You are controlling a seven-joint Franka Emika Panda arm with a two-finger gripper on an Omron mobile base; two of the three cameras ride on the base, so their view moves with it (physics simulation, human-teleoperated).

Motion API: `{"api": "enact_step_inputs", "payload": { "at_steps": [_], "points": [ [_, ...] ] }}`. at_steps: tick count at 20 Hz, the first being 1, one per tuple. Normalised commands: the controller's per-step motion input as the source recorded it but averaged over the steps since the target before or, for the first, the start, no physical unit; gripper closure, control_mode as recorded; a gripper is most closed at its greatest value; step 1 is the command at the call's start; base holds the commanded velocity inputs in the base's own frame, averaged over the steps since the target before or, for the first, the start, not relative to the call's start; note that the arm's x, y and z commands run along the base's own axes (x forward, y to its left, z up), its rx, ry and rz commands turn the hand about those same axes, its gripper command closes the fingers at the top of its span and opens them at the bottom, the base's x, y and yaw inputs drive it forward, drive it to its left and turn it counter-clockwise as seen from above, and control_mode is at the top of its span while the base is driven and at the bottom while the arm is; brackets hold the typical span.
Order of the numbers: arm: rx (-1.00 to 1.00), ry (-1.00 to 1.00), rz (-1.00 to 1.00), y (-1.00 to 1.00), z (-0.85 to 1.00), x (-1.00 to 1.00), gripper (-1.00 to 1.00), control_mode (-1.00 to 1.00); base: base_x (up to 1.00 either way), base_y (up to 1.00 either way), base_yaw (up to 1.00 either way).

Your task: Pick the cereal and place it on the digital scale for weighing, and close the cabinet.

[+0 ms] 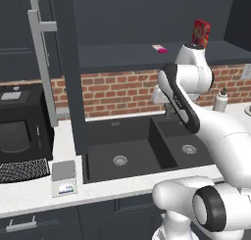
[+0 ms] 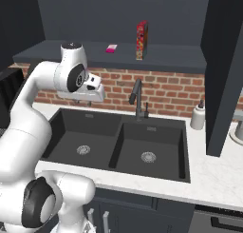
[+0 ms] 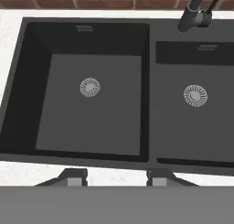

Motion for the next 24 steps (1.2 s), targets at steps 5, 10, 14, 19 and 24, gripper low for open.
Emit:
{"api": "enact_step_inputs", "payload": {
  "at_steps": [5,10,14,19,24],
  "points": [
    [0.00,-0.09,0.00,0.00,0.00,-0.17,-1.00,-1.00,0.00,0.00,0.00],
    [-0.02,-0.23,0.00,0.00,0.00,-0.56,-1.00,-1.00,0.00,0.00,0.00],
    [-0.07,-0.40,0.00,0.00,0.16,-0.64,-1.00,-1.00,0.00,0.00,0.00],
    [-0.04,-0.29,0.00,0.00,0.39,-0.41,-1.00,-1.00,0.00,0.00,0.00],
    [0.00,-0.18,0.00,-0.03,0.50,-0.35,-1.00,-1.00,0.00,0.00,0.00]
  ]
}}
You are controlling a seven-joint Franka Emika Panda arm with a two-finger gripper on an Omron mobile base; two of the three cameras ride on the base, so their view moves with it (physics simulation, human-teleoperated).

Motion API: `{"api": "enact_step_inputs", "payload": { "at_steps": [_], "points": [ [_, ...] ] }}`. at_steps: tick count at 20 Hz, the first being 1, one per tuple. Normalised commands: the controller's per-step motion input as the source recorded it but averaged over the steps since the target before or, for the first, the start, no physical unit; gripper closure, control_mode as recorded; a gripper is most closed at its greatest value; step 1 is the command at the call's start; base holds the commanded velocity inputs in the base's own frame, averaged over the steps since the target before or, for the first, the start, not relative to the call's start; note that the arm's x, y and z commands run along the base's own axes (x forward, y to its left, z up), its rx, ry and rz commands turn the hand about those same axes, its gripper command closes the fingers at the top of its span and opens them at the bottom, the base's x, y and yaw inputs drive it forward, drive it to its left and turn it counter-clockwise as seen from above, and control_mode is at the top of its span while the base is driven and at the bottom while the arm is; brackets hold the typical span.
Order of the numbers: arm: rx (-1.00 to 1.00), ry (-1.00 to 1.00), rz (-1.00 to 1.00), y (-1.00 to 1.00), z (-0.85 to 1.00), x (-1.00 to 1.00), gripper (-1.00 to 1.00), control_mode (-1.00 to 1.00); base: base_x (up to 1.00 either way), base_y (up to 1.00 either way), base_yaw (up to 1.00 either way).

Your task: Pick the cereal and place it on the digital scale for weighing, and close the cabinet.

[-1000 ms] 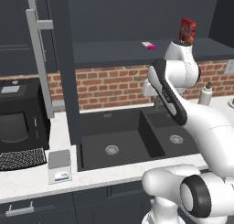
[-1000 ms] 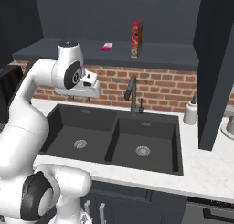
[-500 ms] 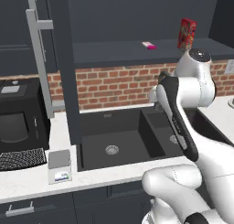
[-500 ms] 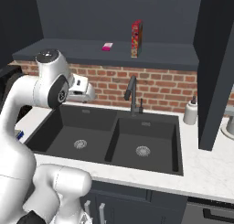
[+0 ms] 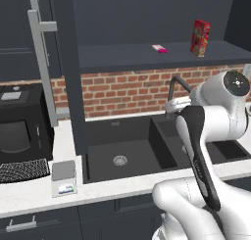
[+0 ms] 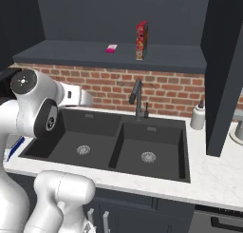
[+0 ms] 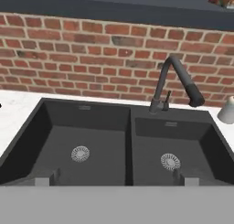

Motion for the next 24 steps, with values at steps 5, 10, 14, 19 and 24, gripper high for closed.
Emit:
{"api": "enact_step_inputs", "payload": {
  "at_steps": [5,10,14,19,24],
  "points": [
    [0.00,-0.16,0.00,-0.11,0.50,-0.34,-1.00,-1.00,0.00,0.00,0.00],
    [0.00,-0.08,0.00,0.00,0.38,-0.20,-1.00,-1.00,0.00,0.00,0.00],
    [0.00,-0.12,0.00,-0.05,0.36,-0.16,-1.00,-1.00,0.00,0.00,0.00],
    [0.00,-0.14,0.00,-0.06,0.20,-0.17,-1.00,-1.00,0.00,0.00,0.00],
    [0.00,-0.29,0.00,-0.04,0.25,-0.05,-1.00,-1.00,0.00,0.00,0.00]
  ]
}}
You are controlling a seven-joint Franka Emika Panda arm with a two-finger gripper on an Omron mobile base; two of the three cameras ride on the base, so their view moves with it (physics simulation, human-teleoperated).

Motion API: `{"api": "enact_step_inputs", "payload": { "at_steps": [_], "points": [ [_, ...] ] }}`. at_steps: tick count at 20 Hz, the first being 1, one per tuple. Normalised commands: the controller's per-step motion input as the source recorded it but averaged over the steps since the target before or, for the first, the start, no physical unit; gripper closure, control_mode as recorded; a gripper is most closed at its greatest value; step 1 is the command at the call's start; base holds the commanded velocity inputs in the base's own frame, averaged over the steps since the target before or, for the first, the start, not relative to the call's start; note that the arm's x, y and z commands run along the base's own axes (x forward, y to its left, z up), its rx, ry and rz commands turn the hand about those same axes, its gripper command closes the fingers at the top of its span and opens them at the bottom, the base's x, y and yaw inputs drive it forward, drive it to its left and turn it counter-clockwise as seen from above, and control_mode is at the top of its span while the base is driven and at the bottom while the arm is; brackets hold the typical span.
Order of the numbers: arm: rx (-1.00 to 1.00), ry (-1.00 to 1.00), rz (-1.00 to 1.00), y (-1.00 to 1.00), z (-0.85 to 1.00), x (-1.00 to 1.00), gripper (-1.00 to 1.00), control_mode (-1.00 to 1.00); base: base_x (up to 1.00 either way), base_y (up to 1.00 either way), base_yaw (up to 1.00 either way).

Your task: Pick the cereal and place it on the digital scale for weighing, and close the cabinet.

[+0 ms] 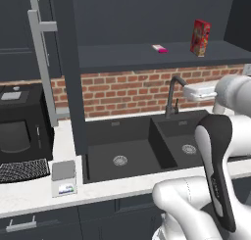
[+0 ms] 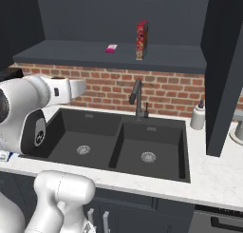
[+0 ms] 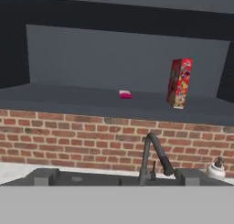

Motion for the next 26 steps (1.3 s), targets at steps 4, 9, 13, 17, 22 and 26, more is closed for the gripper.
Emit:
{"api": "enact_step_inputs", "payload": {
  "at_steps": [4,9,13,17,22,26],
  "points": [
    [0.00,-0.27,0.00,-0.01,0.23,-0.06,-1.00,-1.00,0.00,0.00,0.00],
    [0.00,-0.18,0.00,0.00,0.24,-0.10,-1.00,-1.00,0.00,0.00,0.00],
    [0.00,-0.03,0.00,-0.03,0.39,-0.21,-1.00,-1.00,0.00,0.00,0.00],
    [0.00,-0.01,0.00,-0.11,0.48,-0.22,-1.00,-1.00,0.00,0.00,0.00],
    [0.00,0.00,0.00,-0.32,0.50,-0.11,-1.00,-1.00,0.00,0.00,0.00],
    [0.00,0.01,0.00,-0.36,0.32,0.00,-1.00,-1.00,0.00,0.00,0.00]
  ]
}}
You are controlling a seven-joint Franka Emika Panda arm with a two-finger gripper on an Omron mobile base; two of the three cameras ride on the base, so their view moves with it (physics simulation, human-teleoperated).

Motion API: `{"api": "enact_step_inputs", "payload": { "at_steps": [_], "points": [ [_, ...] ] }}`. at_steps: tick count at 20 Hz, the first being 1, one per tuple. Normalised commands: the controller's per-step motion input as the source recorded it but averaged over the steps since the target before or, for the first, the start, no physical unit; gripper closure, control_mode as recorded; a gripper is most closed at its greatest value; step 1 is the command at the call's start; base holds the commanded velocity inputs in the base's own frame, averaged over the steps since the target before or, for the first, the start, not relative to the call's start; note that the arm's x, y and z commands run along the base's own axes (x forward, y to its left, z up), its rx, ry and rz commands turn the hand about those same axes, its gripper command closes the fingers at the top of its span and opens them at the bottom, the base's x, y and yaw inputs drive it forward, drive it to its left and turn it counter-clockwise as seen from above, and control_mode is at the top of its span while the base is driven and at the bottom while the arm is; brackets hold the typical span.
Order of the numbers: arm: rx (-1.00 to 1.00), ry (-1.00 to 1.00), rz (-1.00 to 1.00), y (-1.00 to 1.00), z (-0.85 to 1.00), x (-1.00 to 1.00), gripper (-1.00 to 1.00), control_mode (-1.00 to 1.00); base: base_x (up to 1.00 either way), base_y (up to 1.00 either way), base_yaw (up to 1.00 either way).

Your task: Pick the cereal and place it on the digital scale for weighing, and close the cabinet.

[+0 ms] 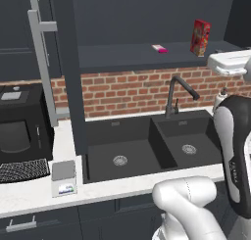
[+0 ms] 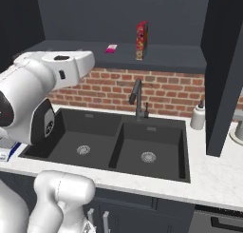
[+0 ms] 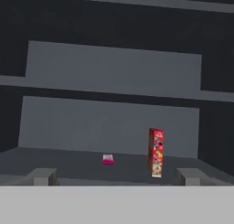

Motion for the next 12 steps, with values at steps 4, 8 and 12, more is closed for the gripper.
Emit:
{"api": "enact_step_inputs", "payload": {
  "at_steps": [4,8,12],
  "points": [
    [0.00,0.07,0.00,-0.32,0.07,0.00,-1.00,-1.00,0.00,0.00,0.00],
    [0.01,0.16,0.00,-0.23,-0.01,0.14,-1.00,-1.00,0.00,0.00,0.00],
    [0.05,0.17,0.00,-0.21,-0.07,0.29,-1.00,-1.00,0.00,0.00,0.00]
  ]
}}
